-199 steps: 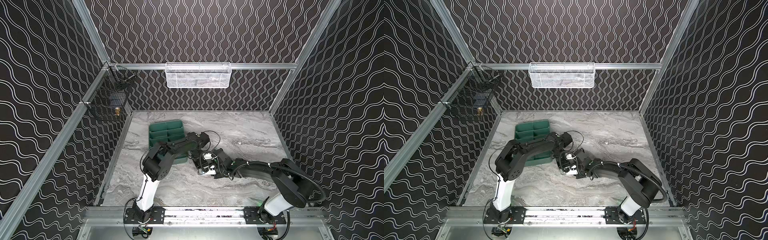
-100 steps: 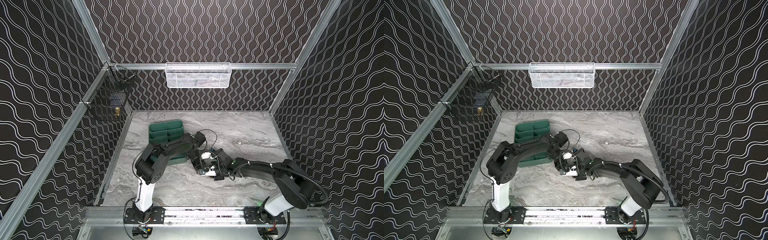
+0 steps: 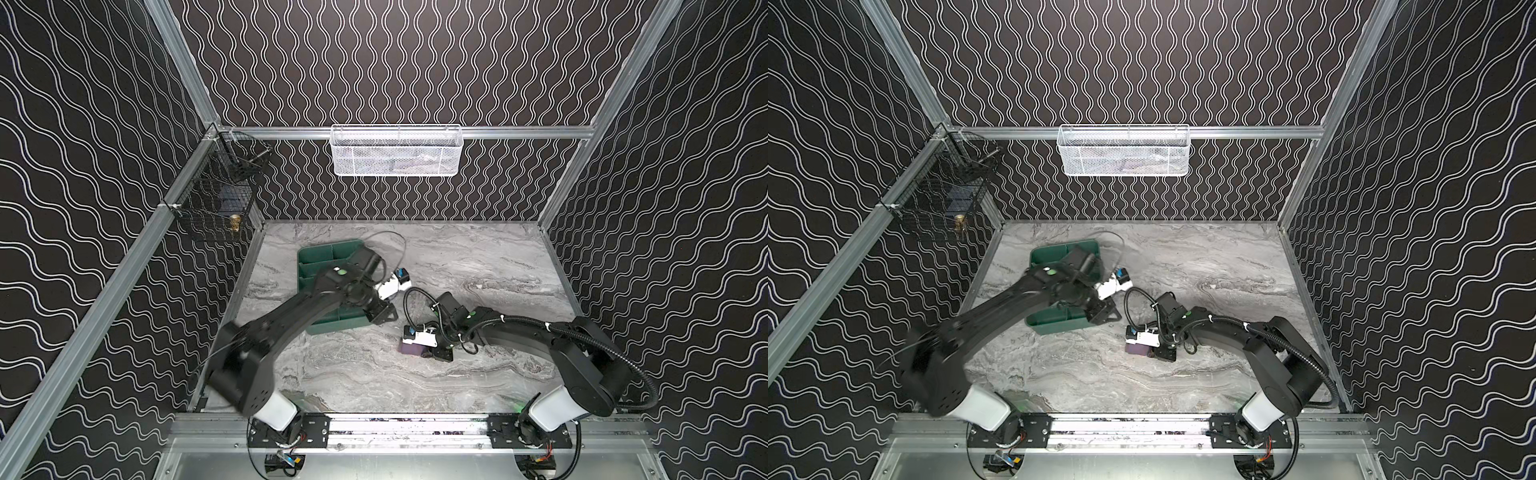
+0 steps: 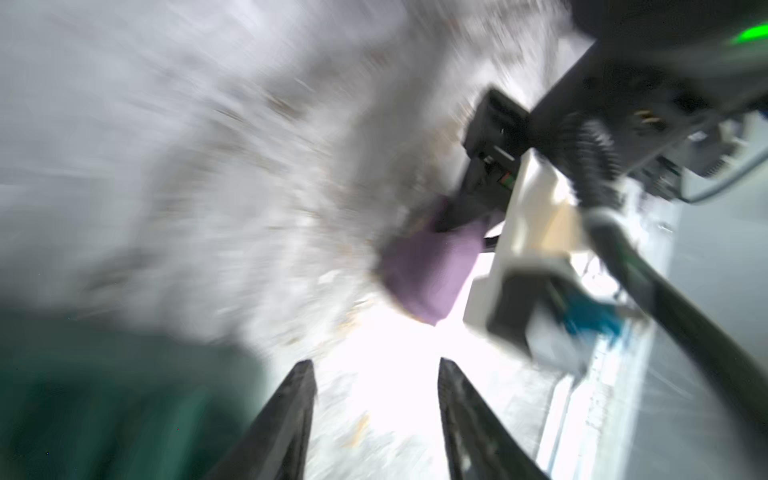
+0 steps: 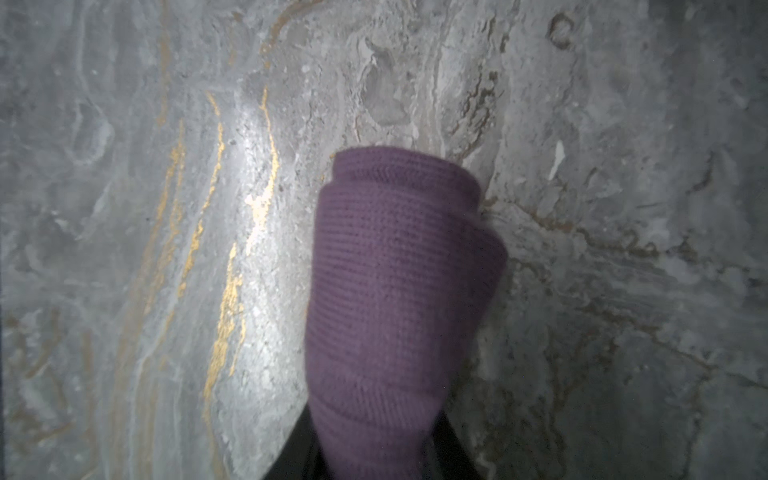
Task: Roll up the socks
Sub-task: 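Lift the purple roll with the right gripper while the left gripper withdraws, then carry the purple roll with the right gripper over the green tray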
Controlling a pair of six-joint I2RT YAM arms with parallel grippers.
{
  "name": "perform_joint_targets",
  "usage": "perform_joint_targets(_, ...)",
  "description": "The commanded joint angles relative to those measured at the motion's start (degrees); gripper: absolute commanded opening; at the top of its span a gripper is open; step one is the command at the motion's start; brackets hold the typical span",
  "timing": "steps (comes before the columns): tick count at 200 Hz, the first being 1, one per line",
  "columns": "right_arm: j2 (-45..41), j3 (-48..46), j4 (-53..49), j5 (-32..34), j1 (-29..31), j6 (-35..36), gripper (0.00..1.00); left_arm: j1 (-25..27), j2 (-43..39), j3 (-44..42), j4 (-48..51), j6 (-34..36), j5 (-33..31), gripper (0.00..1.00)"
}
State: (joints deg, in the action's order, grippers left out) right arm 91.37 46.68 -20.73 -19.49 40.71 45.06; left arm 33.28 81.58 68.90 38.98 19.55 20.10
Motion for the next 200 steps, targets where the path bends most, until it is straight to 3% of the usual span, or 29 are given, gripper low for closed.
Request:
perform_joint_targets(1,1.57,1.29,-6.67,-5.46,-1.5,-1.68,0.0,-0.16,-10.42,-3.33,-8.08,-1.54,-12.32,0.56)
perform_joint_targets(30,5.2,4.79,-8.35,-8.06,-3.51,-1.89,0.0,-0.14,-26.42,-7.44,-9.27,0.09,-23.83,0.6)
perform_joint_targets(50,6.71,6.79,-8.9,-7.87,-4.26,-2.07,0.0,-0.14,-34.81,-9.31,-7.03,-0.58,-28.49,0.61)
perform_joint_targets(96,1.86,9.29,-6.53,-7.99,-4.98,-2.58,0.0,-0.19,-45.65,-13.71,-0.31,-5.1,-34.69,0.59)
perform_joint_targets(121,-1.47,13.01,-4.84,-9.58,-5.02,-2.56,0.0,-0.15,-47.57,-14.53,1.39,-6.29,-35.86,0.59)
perform_joint_targets(155,-3.79,18.3,1.31,-13.61,-4.93,-3.05,0.0,-0.17,-45.91,-15.33,2.62,-8.89,-42.47,0.6)
perform_joint_targets(175,-1.16,22.31,7.44,-14.79,-4.87,-3.27,0.0,-0.14,-42.61,-15.11,1.63,-11.12,-48.8,0.57)
perform_joint_targets(200,5.71,30.82,10.37,-15.5,-4.38,-3.07,0.0,-0.15,-38.9,-15.81,-3.56,-10.18,-50.76,0.58)
